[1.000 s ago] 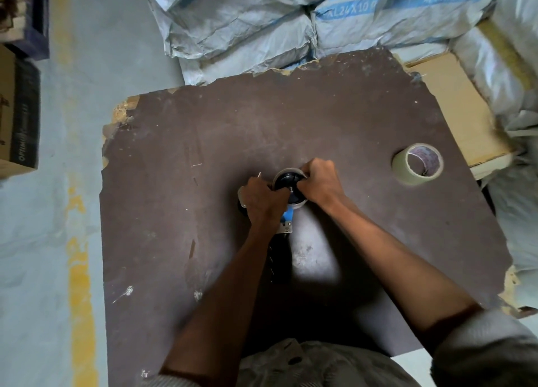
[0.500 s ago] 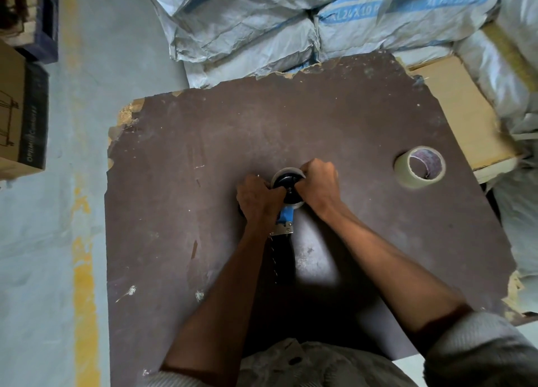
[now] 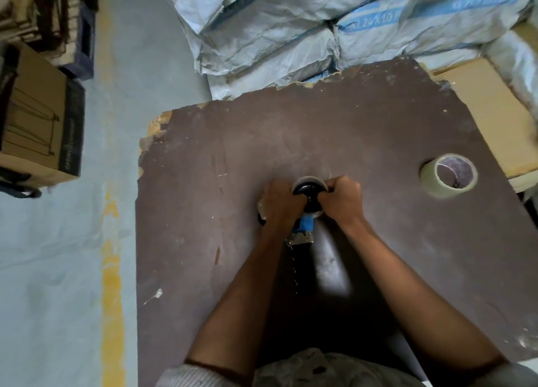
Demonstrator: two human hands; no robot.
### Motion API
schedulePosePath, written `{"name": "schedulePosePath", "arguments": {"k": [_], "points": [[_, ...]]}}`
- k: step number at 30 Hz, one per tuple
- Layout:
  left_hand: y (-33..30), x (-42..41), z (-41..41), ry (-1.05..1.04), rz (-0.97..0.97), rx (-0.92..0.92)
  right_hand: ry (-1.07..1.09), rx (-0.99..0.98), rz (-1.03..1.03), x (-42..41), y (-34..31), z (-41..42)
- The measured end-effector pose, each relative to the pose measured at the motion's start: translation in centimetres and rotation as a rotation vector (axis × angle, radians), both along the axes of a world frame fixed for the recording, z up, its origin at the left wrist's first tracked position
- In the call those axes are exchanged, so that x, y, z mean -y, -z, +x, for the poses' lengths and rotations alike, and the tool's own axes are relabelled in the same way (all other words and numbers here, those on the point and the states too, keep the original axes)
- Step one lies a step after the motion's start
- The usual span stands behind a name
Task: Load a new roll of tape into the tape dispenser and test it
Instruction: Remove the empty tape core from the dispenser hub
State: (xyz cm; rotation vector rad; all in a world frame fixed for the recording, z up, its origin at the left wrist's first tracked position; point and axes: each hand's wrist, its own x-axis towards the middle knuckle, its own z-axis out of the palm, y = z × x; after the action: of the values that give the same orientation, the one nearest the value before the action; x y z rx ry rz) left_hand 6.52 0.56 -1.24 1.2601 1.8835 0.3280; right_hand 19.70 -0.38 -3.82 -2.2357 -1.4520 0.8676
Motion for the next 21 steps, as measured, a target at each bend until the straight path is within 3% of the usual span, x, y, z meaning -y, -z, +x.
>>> {"name": "schedulePosePath", "arguments": {"k": [9, 21], "points": [[1.2, 0.1, 0.1, 0.005, 0.048, -0.063, -0.071, -0.020, 0.053, -0.5, -0.4, 0.4], [2.3, -0.1, -0.1, 0.032, 0.094, -0.071, 0.052, -0.101, 0.004, -1.1, -0.4, 0.4]]}}
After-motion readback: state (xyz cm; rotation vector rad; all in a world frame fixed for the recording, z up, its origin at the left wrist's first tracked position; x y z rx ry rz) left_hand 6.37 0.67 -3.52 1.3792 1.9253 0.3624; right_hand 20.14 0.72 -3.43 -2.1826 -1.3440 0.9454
